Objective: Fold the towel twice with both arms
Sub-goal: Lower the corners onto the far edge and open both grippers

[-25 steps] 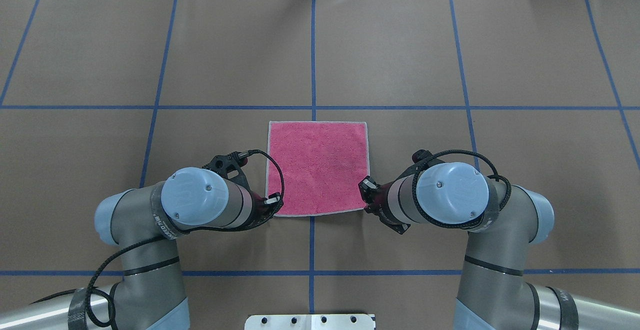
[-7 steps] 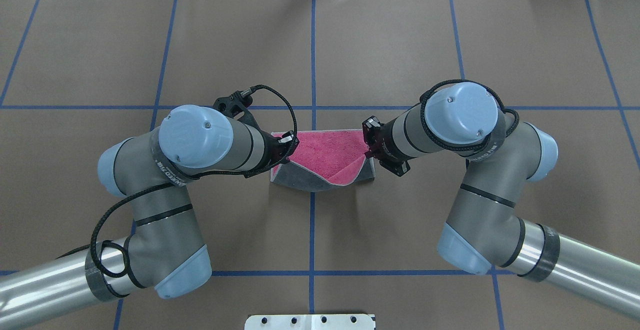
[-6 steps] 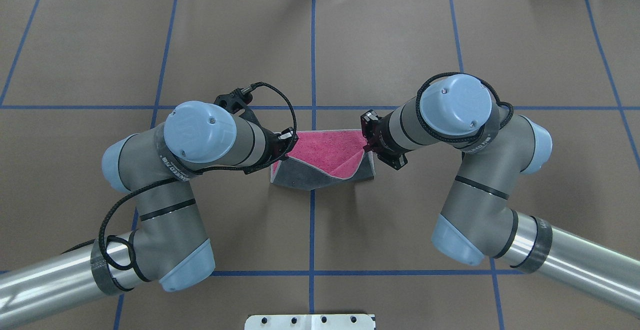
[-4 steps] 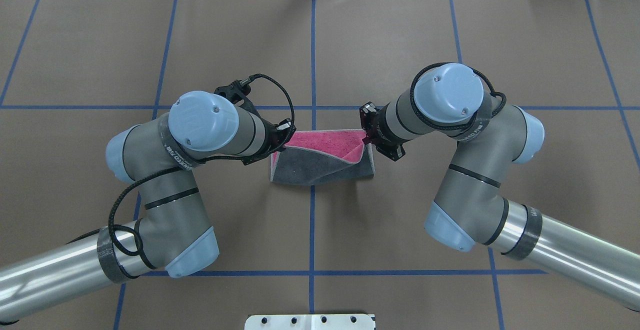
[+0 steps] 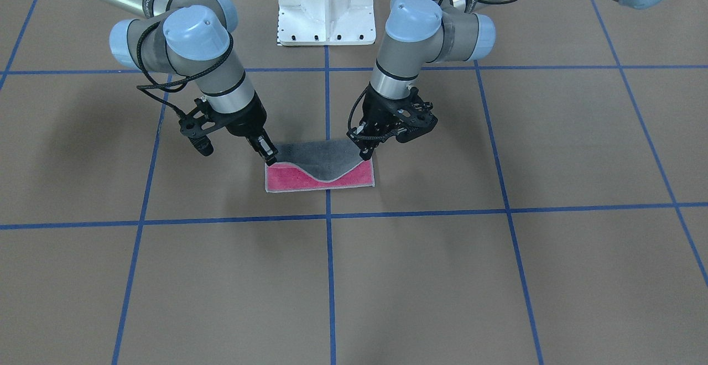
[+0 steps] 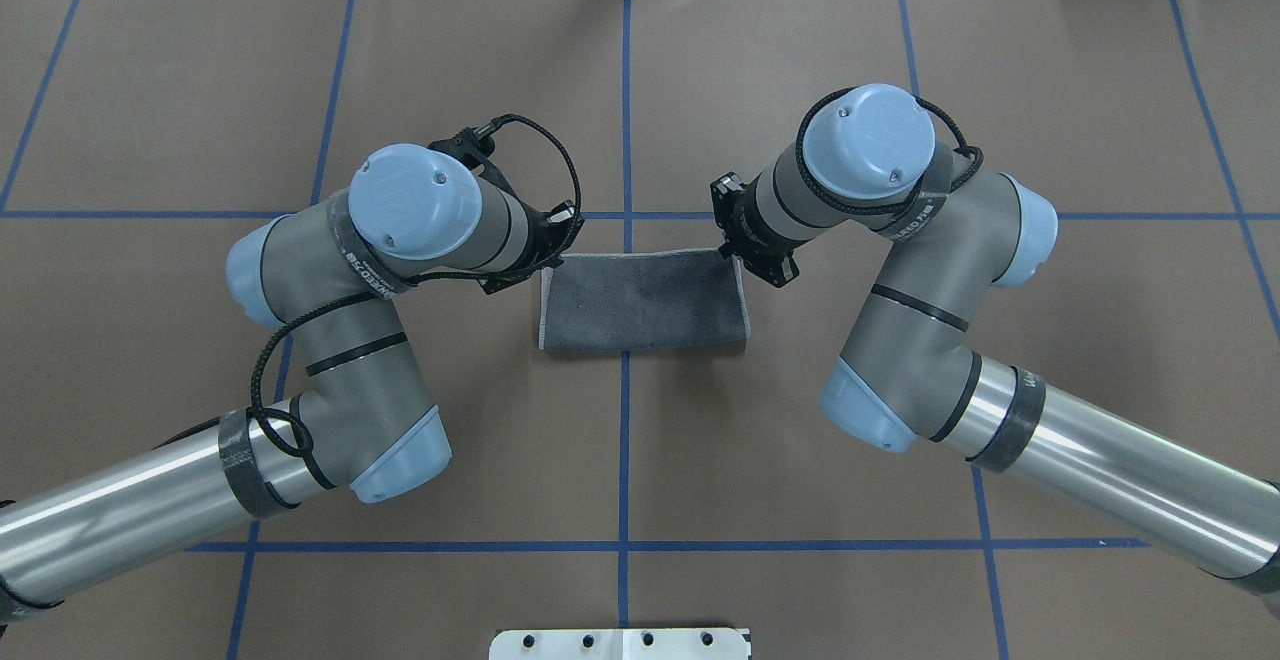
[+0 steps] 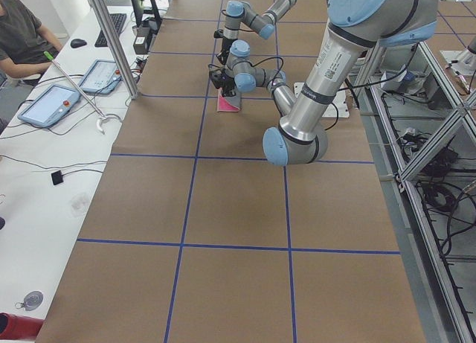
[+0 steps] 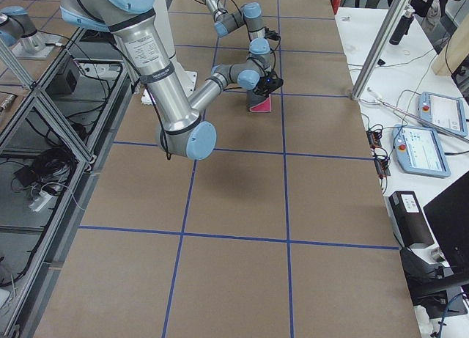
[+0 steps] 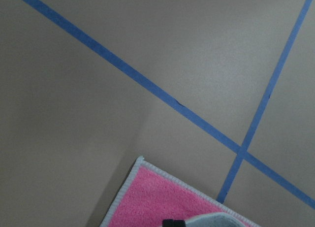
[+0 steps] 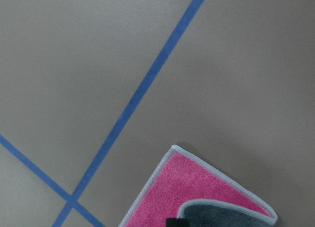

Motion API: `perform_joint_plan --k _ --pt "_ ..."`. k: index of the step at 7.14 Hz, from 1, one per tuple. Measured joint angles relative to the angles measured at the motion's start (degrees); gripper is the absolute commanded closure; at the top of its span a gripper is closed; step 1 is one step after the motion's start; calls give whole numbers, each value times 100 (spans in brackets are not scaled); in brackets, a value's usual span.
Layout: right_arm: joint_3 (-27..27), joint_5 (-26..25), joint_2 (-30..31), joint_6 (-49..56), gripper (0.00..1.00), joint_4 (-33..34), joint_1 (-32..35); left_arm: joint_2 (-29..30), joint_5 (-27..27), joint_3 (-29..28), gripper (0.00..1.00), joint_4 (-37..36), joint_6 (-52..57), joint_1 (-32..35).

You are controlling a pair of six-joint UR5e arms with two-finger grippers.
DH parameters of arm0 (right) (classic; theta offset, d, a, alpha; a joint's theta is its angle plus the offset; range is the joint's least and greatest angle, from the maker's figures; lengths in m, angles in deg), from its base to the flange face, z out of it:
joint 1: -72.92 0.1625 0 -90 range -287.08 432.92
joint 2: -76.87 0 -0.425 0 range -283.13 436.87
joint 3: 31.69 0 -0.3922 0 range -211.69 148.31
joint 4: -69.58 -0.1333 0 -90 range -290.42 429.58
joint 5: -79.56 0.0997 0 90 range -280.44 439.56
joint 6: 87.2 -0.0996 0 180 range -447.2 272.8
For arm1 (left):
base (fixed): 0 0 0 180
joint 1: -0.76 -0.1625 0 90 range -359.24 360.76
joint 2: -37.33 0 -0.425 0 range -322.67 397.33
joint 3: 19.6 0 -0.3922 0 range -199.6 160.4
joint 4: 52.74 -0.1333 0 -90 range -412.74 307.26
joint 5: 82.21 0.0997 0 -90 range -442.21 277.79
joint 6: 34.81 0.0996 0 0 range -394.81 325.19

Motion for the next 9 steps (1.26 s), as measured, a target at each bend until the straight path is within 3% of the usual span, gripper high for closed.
perform_joint_plan --k 4,9 --pt "308 4 -217 36 100 -10 28 27 0 -141 100 99 10 29" --pt "298 75 -235 4 100 -16 43 29 0 -169 100 172 11 35"
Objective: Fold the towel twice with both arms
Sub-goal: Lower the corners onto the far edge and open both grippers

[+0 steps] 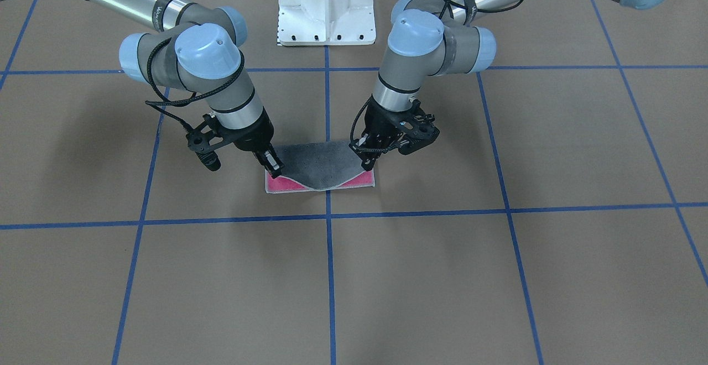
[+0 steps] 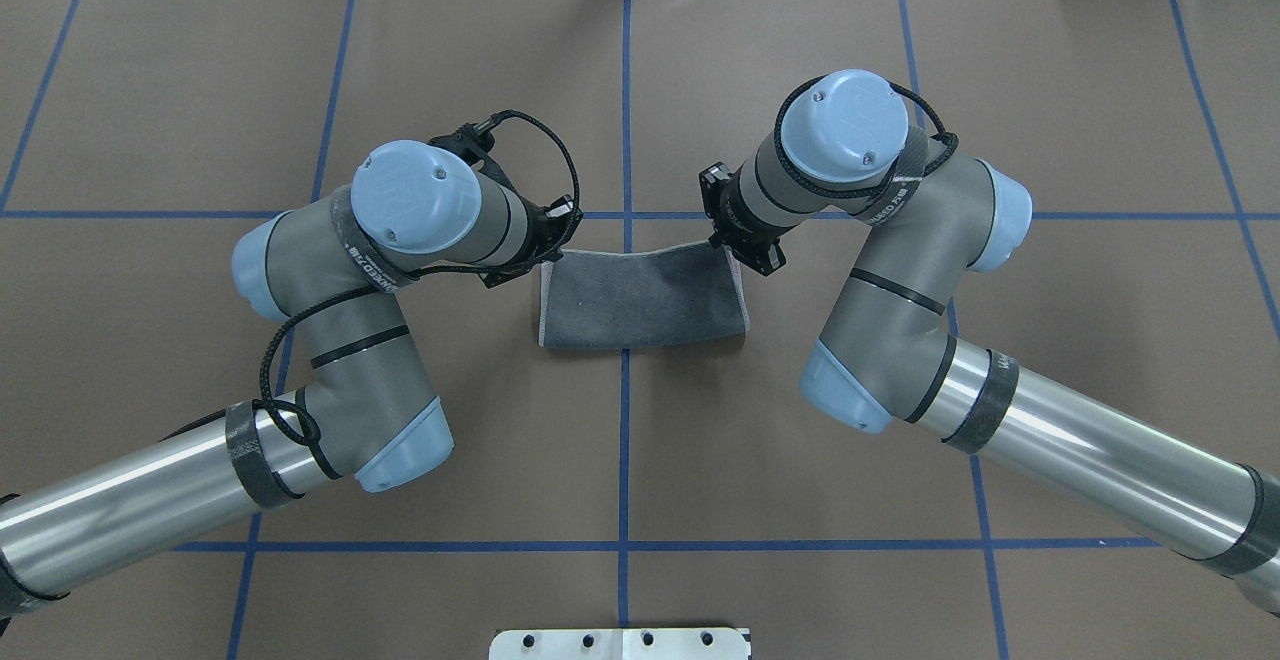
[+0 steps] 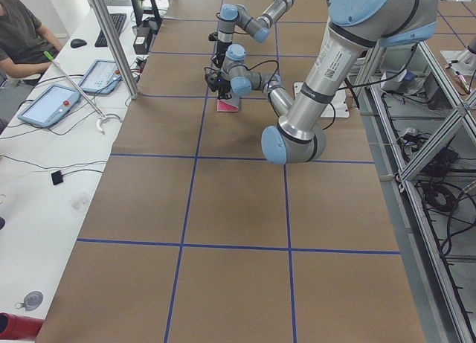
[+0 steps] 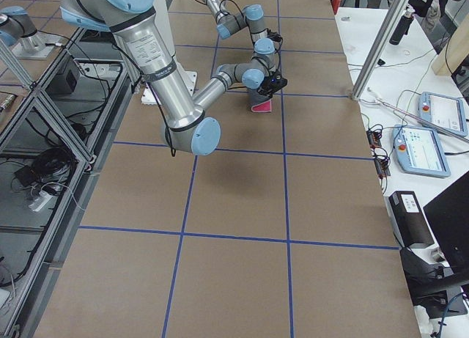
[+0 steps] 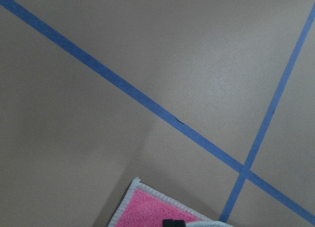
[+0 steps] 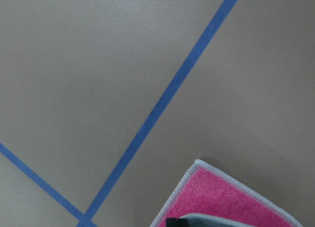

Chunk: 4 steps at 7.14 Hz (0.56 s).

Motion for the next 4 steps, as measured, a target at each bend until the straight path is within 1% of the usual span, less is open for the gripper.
perform_joint_plan --k 3,4 --pt "-61 257 89 2 100 -2 26 0 0 -50 100 7 -1 3" --pt "-61 270 120 11 100 -3 29 0 0 -53 96 10 1 10"
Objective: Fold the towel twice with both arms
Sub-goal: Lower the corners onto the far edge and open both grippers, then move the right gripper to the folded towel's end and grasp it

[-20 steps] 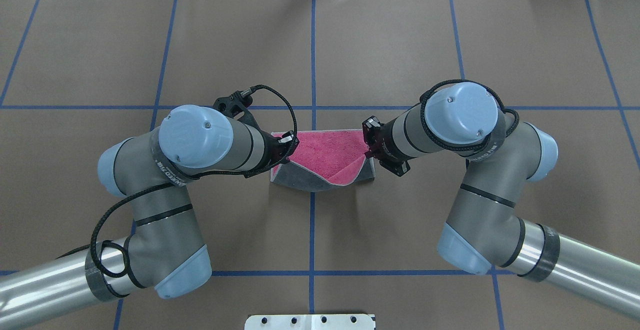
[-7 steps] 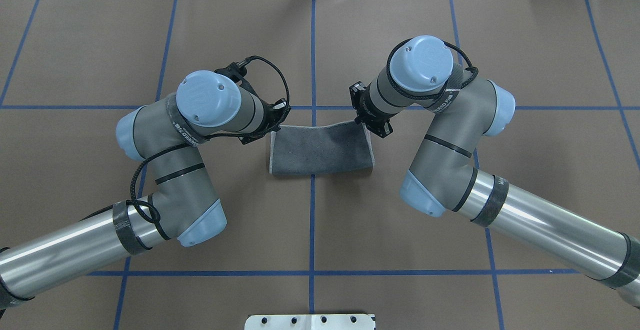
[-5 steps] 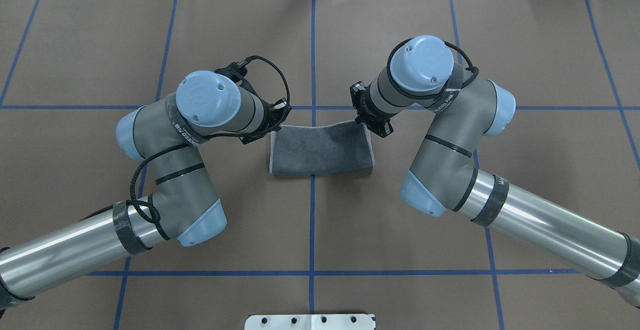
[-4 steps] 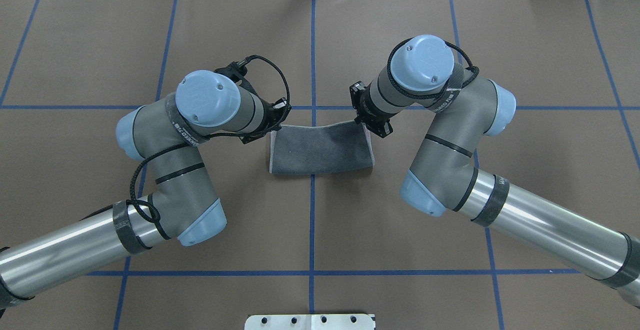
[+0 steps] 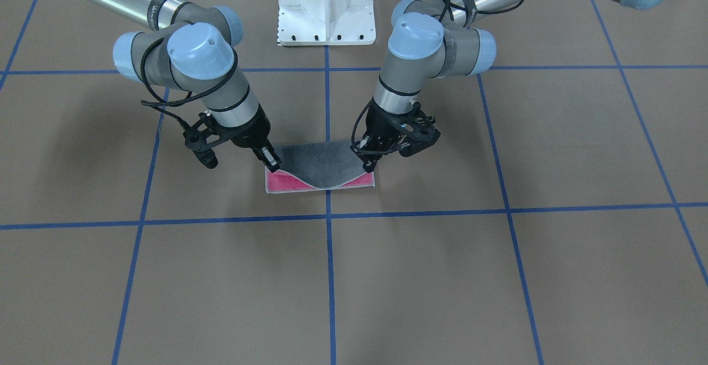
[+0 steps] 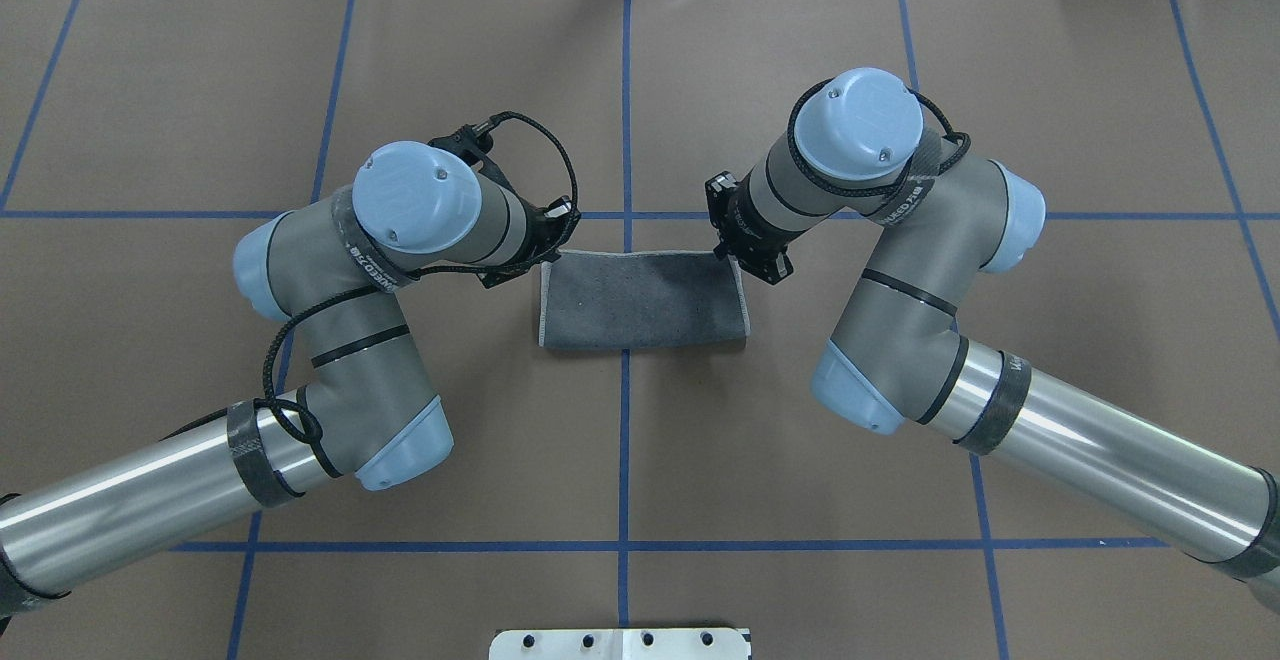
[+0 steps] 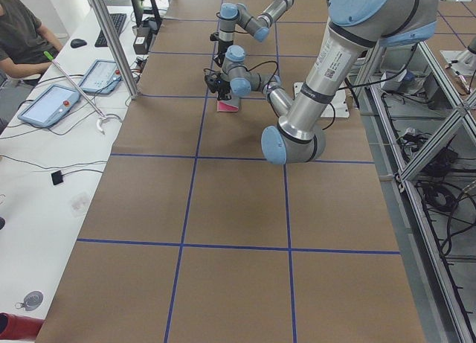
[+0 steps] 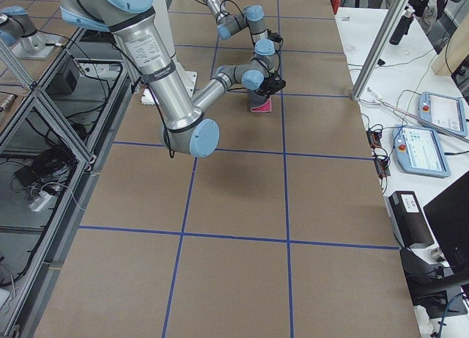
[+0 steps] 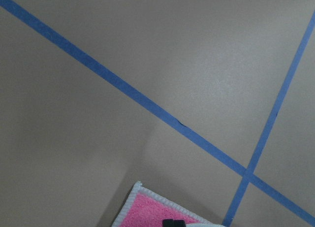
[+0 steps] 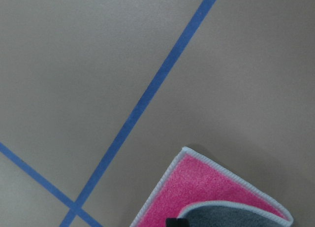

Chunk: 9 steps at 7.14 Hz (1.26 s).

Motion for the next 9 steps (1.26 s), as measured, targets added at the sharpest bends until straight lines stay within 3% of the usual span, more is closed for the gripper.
perform_joint_plan --k 1,2,4,6,9 --pt "7 1 14 7 100 0 1 0 0 -5 86 25 -2 12" --pt "15 1 15 8 100 0 1 0 0 -17 60 69 -3 27" --pt "29 1 15 8 59 2 1 -2 0 -58 0 113 0 41" --pt "40 0 7 13 48 8 10 -3 0 -78 0 122 7 51" --pt "37 6 16 -48 50 9 28 16 -10 -66 0 129 3 135"
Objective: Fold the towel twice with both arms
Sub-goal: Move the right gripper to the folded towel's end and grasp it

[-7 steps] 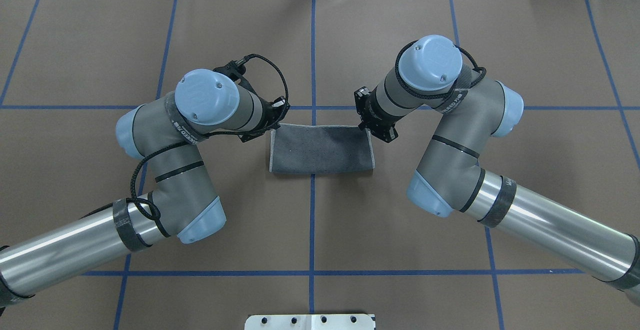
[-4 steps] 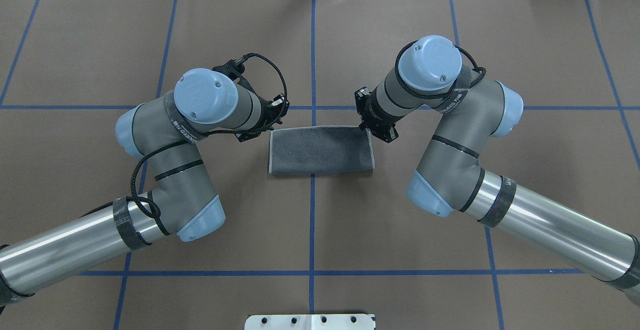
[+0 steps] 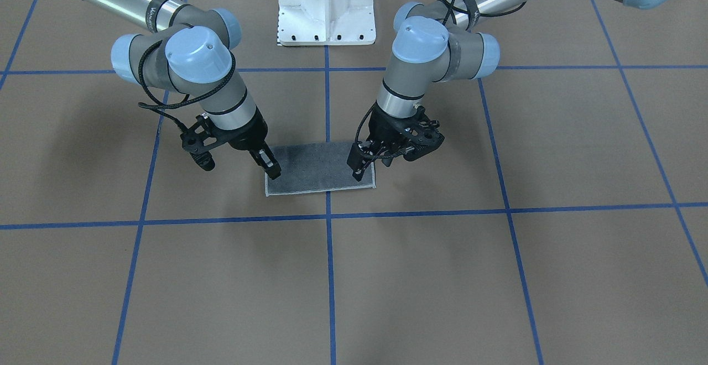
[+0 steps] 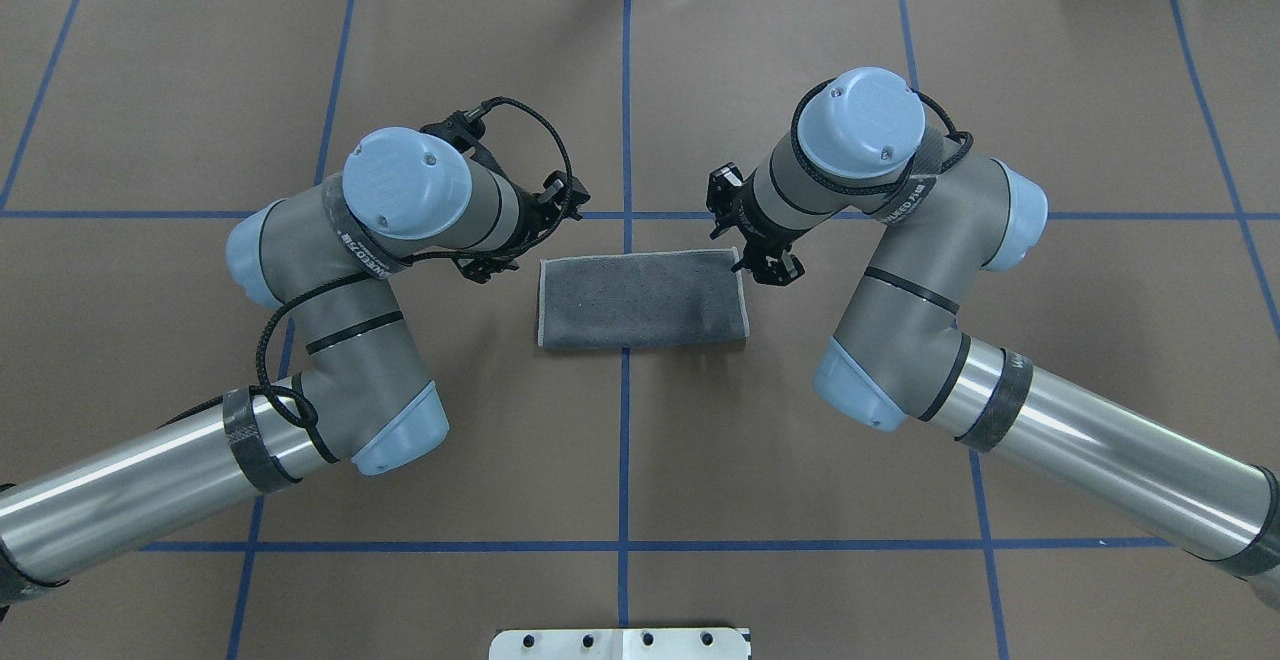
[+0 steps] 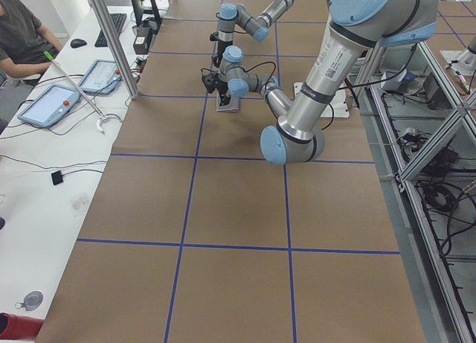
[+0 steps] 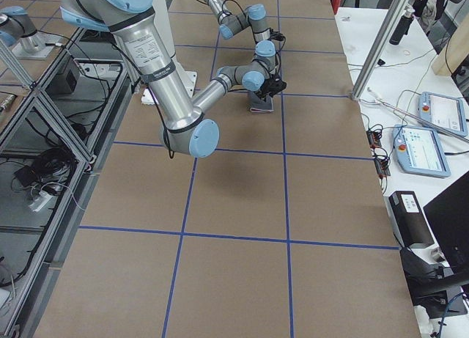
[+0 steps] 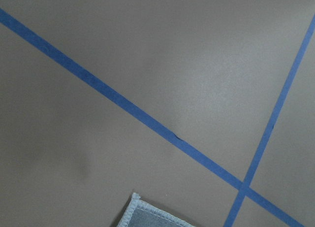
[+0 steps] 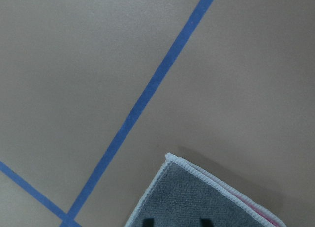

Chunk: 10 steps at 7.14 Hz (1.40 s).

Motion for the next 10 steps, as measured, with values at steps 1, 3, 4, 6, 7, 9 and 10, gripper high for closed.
perform_joint_plan --k 1,3,4,6,7,9,10 --pt "-41 11 43 -74 52 0 4 16 -9 8 0 0 1 39" --pt "-308 59 343 -482 51 -4 -115 26 -21 12 0 0 1 64" --pt "-365 66 451 -658 55 -2 -243 28 -22 11 0 0 -4 67" --pt "-370 63 529 -825 54 0 -411 28 -21 10 0 0 -14 64" --pt "-367 59 527 -918 54 0 -438 28 -18 11 0 -1 -18 61" --pt "-320 29 526 -1026 53 0 -477 28 -18 18 0 -7 -16 62" --pt "-303 11 529 -1035 56 0 -508 28 -20 18 0 -8 -15 65"
